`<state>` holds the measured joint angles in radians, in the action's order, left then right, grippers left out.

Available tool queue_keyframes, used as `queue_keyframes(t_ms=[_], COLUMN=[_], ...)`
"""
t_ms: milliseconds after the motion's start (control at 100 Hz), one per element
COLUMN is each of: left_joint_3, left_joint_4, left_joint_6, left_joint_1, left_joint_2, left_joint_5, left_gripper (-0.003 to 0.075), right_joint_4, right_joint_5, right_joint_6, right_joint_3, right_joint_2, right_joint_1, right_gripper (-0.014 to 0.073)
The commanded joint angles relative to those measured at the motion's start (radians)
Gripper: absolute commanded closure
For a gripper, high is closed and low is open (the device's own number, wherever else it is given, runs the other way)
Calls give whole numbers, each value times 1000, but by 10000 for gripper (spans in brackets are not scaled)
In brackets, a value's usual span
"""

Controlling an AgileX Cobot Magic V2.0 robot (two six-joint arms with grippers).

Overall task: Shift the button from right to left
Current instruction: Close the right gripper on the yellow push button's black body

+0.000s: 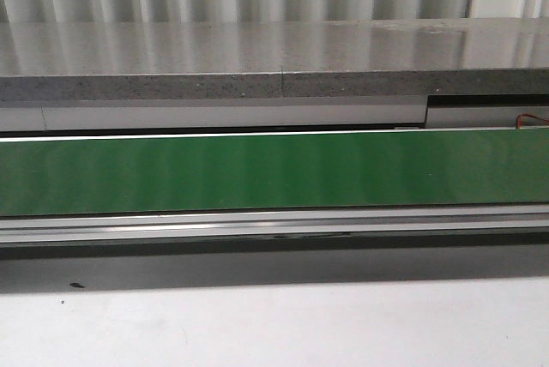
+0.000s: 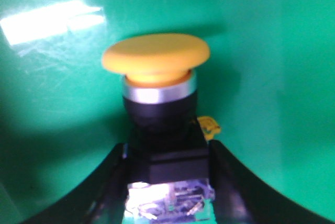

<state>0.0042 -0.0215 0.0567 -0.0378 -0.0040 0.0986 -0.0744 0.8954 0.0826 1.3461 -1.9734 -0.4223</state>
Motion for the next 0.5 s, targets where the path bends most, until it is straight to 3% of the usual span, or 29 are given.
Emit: queue_keyframes(t_ms=[0, 300, 490], left_joint_3=[39, 39, 39], left_joint_4=[-3, -3, -3], left_joint_6=[-9, -9, -9], left_joint_1=[7, 7, 7], left_joint_2=[-33, -33, -33], left_joint_5=[-75, -75, -75], left_gripper=[741, 741, 741], right_joint_4=[-18, 58, 90], right_joint_5=[19, 82, 130], right_joint_6=[12, 12, 12], right_joint_3=[27, 27, 25], right_joint_2=[107, 342, 414], right_joint_1=[-2, 31, 130], right_gripper=[426, 426, 426])
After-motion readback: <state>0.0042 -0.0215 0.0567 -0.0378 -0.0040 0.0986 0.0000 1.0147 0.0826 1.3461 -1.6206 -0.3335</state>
